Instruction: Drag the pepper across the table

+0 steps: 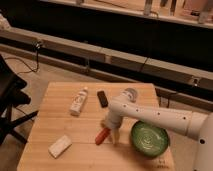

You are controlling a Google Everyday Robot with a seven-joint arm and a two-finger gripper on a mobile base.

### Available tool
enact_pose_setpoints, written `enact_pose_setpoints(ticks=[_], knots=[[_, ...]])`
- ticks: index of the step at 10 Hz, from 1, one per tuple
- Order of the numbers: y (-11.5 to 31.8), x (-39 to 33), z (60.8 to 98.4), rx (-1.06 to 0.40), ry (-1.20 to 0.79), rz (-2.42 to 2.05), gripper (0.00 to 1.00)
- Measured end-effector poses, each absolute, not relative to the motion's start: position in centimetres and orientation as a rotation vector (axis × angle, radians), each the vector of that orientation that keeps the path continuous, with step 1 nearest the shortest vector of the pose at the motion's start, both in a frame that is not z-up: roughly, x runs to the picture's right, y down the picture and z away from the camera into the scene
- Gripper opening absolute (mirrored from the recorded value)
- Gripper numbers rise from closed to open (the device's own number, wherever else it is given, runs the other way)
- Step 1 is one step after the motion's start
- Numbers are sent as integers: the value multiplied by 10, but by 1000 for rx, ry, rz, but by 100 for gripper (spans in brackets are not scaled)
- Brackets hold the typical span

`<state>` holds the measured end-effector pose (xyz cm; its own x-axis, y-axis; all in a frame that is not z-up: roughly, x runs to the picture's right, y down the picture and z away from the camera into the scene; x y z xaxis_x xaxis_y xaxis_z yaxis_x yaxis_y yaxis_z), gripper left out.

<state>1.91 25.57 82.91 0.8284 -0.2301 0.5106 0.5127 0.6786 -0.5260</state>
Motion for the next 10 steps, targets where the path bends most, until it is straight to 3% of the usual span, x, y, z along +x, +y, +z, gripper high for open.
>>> enact_pose_setpoints(ticks=[4, 5, 6, 8, 9, 10], knots=[[252, 13, 825, -699, -444, -446, 19], [251, 15, 823, -702, -443, -452, 13], [251, 17, 823, -705, -439, -451, 14], [252, 17, 823, -707, -438, -450, 30], [252, 17, 823, -707, -438, -450, 30], [252, 18, 822, -708, -438, -449, 23]])
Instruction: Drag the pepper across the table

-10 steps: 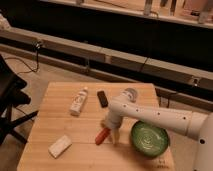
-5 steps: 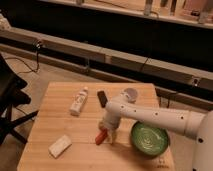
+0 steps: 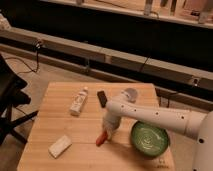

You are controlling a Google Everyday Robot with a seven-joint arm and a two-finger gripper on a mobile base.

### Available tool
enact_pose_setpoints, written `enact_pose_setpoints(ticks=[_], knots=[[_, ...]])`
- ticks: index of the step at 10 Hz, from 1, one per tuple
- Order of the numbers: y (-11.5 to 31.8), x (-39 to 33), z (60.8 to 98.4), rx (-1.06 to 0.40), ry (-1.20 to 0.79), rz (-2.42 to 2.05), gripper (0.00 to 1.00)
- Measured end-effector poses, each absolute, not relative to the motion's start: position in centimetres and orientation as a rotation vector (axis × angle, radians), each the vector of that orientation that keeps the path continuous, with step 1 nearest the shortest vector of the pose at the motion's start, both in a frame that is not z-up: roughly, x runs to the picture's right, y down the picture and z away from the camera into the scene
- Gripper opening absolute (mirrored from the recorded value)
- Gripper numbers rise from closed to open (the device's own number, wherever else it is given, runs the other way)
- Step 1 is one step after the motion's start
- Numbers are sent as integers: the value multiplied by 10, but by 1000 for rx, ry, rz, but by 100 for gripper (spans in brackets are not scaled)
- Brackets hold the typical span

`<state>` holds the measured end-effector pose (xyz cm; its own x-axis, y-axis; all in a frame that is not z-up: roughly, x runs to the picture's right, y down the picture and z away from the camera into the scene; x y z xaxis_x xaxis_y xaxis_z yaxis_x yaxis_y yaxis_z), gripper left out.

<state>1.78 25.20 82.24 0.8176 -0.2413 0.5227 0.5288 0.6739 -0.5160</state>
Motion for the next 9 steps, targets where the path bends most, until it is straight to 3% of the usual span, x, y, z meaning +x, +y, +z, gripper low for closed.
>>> enact_pose_setpoints(ticks=[1, 2, 9], knots=[[252, 18, 822, -709, -437, -449, 13], [252, 19, 822, -711, -435, -448, 10], [249, 20, 823, -705, -440, -443, 10]])
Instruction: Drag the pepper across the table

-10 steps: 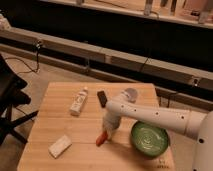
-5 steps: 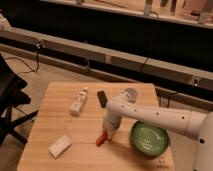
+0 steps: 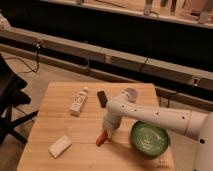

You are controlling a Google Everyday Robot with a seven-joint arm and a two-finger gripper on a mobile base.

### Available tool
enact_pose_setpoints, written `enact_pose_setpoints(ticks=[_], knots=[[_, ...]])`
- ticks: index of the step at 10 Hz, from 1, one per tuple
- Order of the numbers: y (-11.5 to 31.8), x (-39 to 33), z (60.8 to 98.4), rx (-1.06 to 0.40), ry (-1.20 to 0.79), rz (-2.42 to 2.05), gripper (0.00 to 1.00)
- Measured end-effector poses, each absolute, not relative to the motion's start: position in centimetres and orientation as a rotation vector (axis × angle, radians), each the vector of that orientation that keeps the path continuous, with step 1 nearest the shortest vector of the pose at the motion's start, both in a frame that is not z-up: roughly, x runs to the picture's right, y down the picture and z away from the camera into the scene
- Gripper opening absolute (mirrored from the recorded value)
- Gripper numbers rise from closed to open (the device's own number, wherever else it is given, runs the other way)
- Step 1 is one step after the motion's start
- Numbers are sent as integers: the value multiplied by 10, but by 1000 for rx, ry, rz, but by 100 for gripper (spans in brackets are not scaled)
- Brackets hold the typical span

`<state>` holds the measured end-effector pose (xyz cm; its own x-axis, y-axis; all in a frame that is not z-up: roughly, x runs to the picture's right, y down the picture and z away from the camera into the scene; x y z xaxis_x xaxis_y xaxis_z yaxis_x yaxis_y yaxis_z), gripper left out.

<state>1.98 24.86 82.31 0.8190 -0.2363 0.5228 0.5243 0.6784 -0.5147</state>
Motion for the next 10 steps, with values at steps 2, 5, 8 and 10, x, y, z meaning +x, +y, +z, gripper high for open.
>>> enact_pose_setpoints(ticks=[2, 5, 8, 10], knots=[[240, 26, 830, -696, -445, -429, 10], [237, 29, 831, -693, -448, -422, 10], [223, 44, 838, -681, -448, -406, 10], [223, 47, 838, -681, -451, -401, 10]])
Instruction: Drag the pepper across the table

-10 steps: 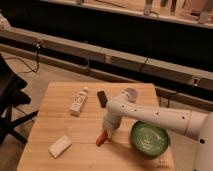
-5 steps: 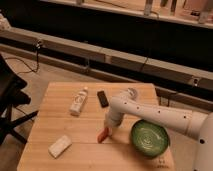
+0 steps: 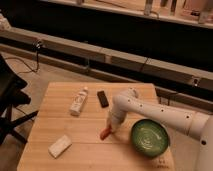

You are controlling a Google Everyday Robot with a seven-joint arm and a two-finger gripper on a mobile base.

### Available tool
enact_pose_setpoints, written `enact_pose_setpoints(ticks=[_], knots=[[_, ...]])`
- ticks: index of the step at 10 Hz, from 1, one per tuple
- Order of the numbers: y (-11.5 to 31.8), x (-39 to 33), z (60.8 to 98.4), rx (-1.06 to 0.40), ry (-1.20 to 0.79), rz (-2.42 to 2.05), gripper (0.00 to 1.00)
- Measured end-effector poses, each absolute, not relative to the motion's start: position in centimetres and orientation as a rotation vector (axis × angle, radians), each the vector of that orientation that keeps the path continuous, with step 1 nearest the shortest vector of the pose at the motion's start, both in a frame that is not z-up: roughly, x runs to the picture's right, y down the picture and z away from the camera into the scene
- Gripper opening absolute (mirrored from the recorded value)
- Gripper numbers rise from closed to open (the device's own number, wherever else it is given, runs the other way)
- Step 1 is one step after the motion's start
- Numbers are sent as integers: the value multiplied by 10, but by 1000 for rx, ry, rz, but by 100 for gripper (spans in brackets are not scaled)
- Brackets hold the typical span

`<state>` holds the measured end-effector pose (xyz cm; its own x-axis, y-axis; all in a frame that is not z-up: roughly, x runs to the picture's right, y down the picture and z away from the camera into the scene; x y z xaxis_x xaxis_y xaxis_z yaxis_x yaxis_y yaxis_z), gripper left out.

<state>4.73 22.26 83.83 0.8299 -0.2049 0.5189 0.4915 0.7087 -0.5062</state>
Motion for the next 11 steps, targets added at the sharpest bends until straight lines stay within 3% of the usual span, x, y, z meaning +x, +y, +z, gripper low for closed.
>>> enact_pose_setpoints(ticks=[11], knots=[[210, 85, 844, -654, -456, -353, 10]])
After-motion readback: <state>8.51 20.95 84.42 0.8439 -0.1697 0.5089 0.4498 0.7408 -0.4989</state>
